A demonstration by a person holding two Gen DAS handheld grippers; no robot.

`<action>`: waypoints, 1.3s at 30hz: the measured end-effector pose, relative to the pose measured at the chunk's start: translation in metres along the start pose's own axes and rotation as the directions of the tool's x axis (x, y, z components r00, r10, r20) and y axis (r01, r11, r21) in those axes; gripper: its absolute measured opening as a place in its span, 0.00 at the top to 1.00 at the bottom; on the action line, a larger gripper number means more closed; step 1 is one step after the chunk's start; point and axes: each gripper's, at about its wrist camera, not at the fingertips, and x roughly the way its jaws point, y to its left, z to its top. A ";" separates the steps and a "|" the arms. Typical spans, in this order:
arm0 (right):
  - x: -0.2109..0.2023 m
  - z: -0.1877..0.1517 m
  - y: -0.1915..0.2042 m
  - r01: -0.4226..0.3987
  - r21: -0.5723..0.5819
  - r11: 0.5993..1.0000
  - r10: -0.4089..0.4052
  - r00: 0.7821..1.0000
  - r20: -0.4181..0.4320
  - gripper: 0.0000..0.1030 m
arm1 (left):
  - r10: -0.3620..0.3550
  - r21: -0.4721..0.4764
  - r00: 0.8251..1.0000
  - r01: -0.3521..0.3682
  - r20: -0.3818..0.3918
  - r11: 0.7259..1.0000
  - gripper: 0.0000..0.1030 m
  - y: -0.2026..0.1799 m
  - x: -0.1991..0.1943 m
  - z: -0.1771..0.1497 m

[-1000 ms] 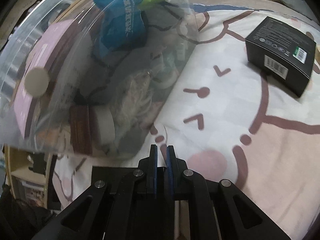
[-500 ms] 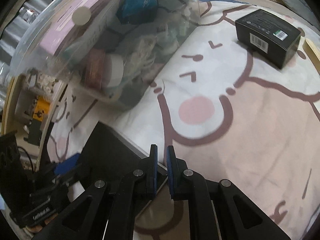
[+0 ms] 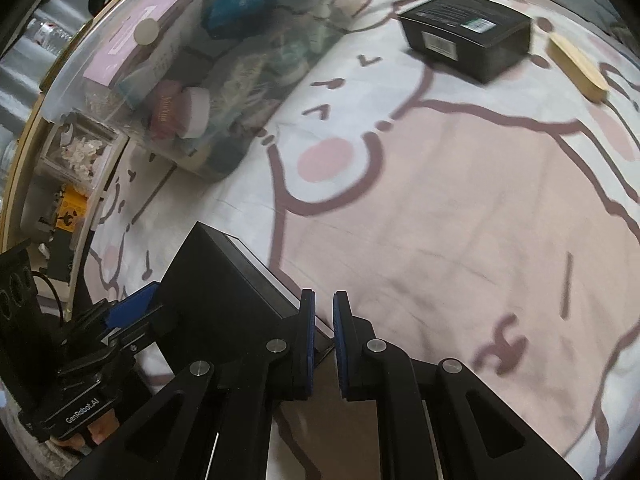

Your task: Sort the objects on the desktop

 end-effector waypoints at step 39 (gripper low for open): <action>-0.050 -0.078 -0.003 0.165 -0.131 0.977 -0.159 0.985 0.060 0.89 | -0.130 0.108 0.990 0.134 -0.047 0.985 0.60 -0.049 0.008 -0.028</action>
